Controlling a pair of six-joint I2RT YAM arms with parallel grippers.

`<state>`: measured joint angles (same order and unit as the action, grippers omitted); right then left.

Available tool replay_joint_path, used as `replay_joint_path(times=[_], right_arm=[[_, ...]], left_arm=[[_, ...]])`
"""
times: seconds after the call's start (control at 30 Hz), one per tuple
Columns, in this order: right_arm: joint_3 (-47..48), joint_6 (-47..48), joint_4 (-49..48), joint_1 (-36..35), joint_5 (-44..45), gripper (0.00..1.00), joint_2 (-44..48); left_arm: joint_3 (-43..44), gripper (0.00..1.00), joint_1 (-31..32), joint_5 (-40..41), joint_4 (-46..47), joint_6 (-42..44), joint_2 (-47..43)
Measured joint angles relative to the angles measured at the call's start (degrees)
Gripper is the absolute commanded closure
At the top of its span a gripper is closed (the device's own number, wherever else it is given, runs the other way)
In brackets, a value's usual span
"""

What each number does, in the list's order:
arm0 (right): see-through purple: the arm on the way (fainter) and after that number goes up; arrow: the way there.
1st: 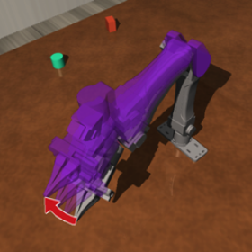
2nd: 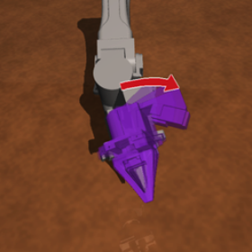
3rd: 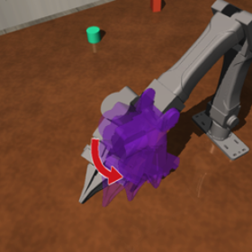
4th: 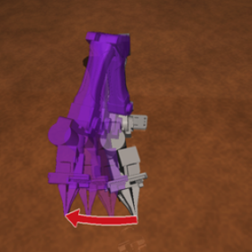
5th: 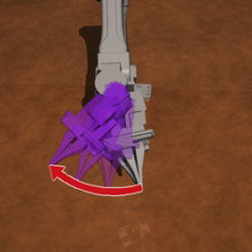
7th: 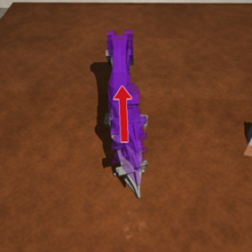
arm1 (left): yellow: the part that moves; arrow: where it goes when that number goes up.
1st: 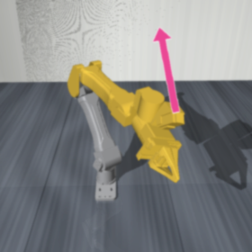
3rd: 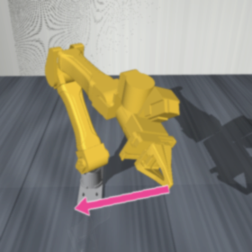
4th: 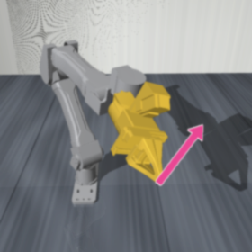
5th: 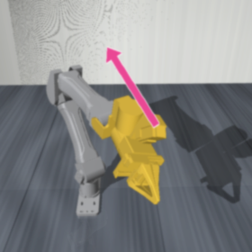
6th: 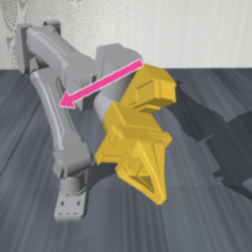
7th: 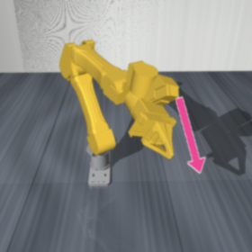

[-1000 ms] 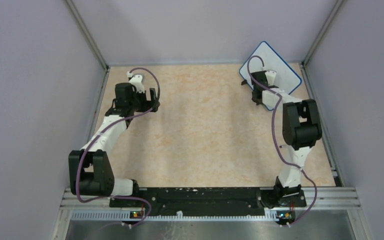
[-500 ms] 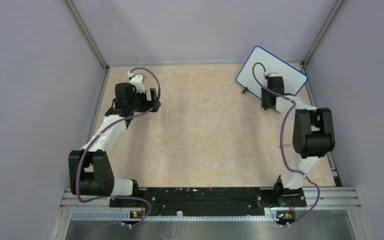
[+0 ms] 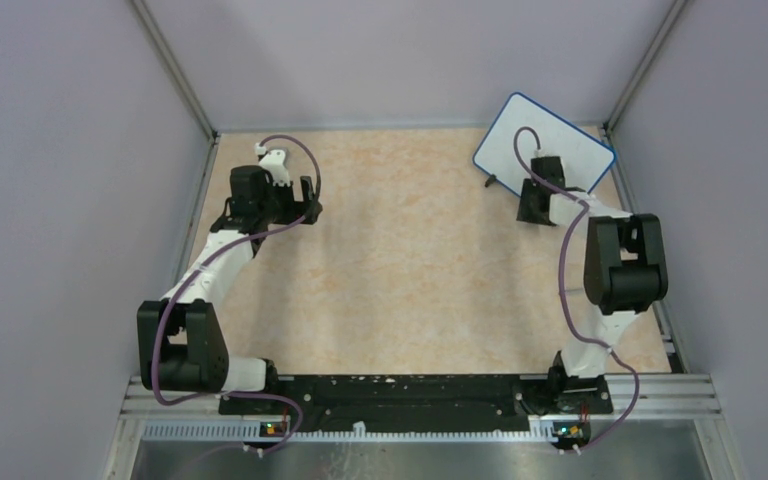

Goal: Write a sentence on the whiteboard
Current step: Move the whiteboard stand to the center of the board.

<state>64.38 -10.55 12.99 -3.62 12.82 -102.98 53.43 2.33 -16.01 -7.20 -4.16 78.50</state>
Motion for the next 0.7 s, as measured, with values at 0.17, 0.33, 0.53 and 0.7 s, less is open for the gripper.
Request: replay_joint_path(times=[0.17,0.33,0.53,0.7], right_arm=[[1.2,-4.7,0.5,0.0,2.0,0.56,-3.3],[3.9,-7.6,0.1,0.0,4.0,0.58,-6.0],[6.9,-8.7,0.0,0.0,5.7,0.64,-8.3],[7.7,-8.0,-0.8,0.1,7.0,0.83,-9.2]], left_arm=[[-0.4,0.01,0.0,0.0,0.3,-0.1,0.0],[-0.4,0.01,0.0,0.0,0.4,-0.2,0.0],[-0.4,0.01,0.0,0.0,0.6,-0.2,0.0],[-0.4,0.01,0.0,0.0,0.6,-0.2,0.0]])
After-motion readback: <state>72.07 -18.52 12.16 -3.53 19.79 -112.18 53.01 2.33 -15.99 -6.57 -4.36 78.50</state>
